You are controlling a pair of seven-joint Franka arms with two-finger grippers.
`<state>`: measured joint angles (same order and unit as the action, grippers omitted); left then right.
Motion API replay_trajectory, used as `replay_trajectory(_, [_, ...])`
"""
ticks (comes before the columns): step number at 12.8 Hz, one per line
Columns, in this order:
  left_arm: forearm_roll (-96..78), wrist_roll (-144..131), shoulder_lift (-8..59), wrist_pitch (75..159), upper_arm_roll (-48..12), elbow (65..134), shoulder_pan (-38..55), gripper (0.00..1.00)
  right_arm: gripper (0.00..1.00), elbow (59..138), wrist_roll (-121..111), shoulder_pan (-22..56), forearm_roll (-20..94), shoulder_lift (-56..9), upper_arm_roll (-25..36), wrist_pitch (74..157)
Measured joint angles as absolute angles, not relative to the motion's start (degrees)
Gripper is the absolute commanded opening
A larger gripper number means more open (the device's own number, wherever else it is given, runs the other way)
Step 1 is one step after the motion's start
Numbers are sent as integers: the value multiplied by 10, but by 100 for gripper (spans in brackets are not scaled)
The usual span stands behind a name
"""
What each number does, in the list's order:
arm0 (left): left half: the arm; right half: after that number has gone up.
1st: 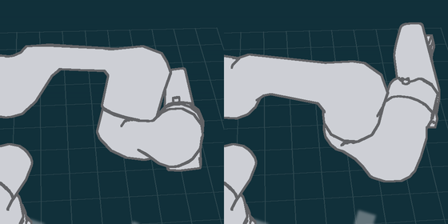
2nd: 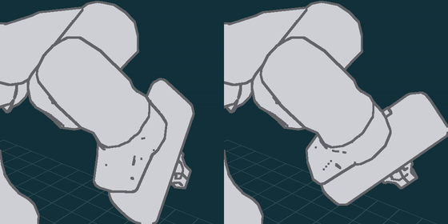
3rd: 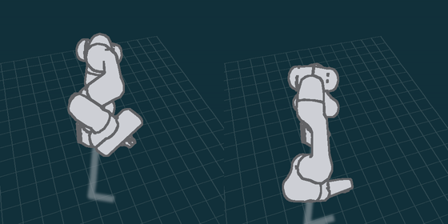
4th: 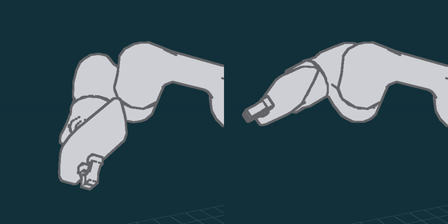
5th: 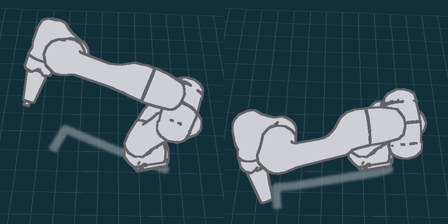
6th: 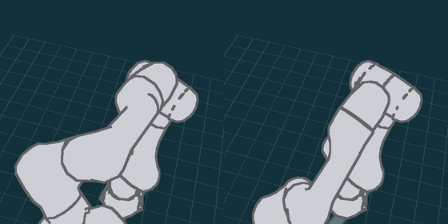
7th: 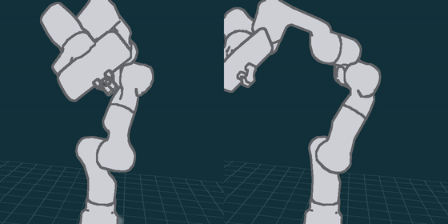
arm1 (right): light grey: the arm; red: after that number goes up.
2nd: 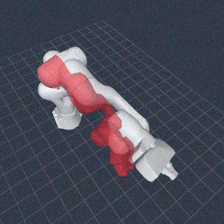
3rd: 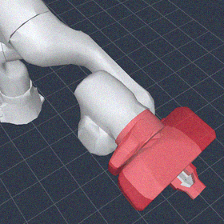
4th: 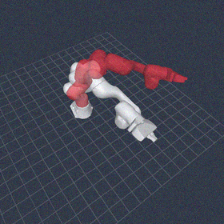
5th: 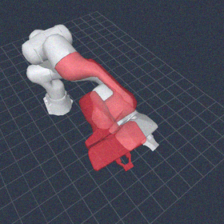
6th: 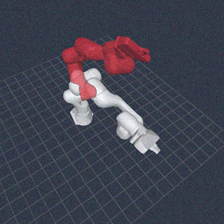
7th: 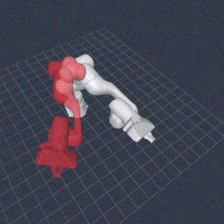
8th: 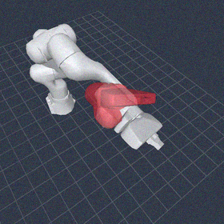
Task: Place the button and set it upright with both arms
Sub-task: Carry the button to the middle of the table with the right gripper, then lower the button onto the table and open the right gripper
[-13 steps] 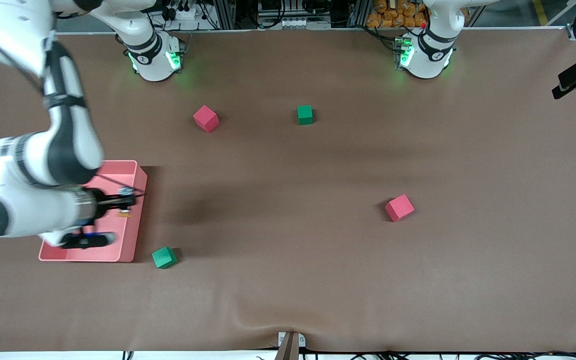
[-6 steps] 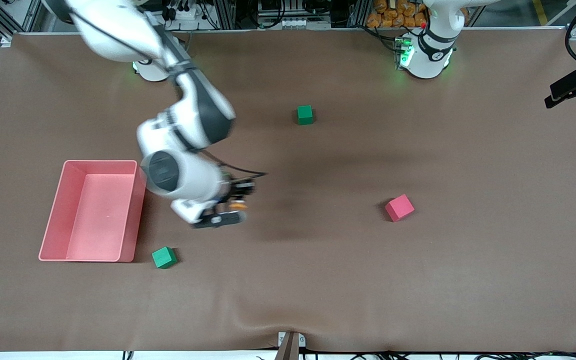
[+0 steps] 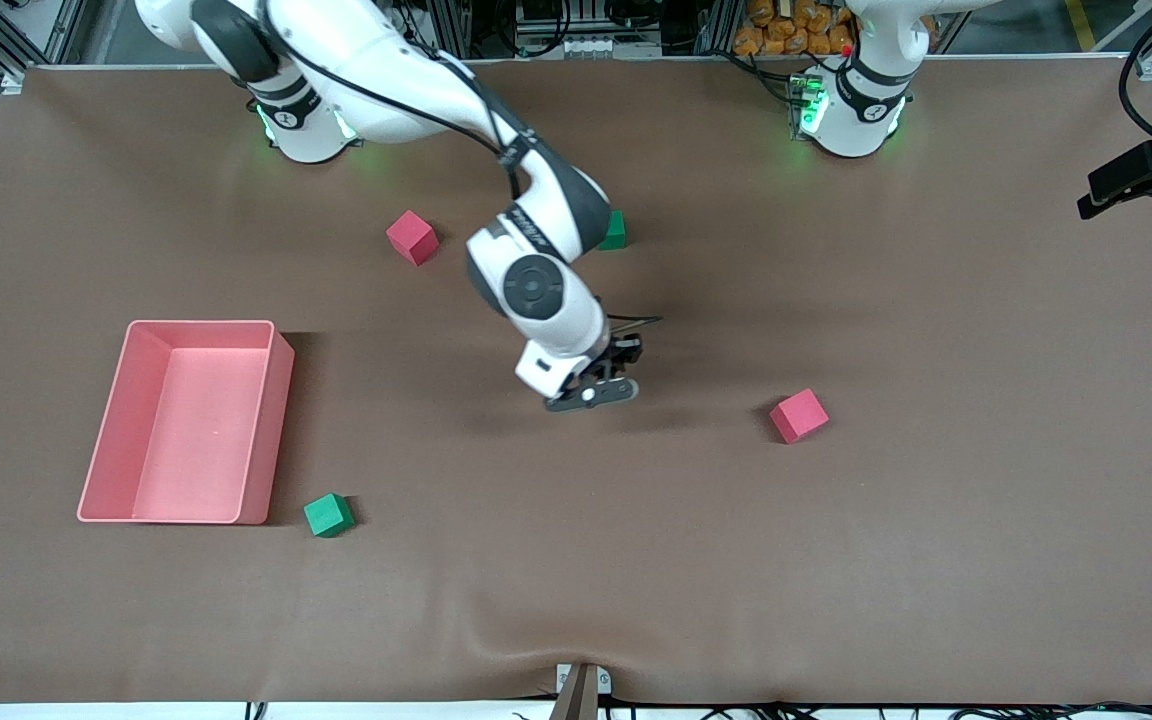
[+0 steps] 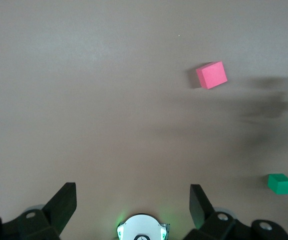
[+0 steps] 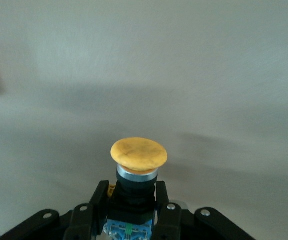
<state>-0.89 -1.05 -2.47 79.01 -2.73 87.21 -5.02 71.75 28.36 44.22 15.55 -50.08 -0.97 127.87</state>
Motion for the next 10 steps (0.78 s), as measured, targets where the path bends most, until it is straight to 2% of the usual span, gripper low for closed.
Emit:
replay_trajectory(3, [-12,-11,-23,790,-28,873,-47,100,0,686,289,474,146,-546,-4,1290])
replay_trajectory(6, [-22,-11,-15,796,-28,873,-46,100,0,674,289,489,123,-565,0,1290])
replay_trajectory(7, [-24,-11,-11,799,-28,873,-46,100,34,673,289,491,121,-568,0,1293])
replay_trajectory(8, [-24,-11,-6,803,-28,873,-45,100,99,672,289,492,121,-572,1,1298])
replay_trajectory(10, [-25,-10,3,813,-28,873,-41,100,100,670,289,492,120,-574,4,1303])
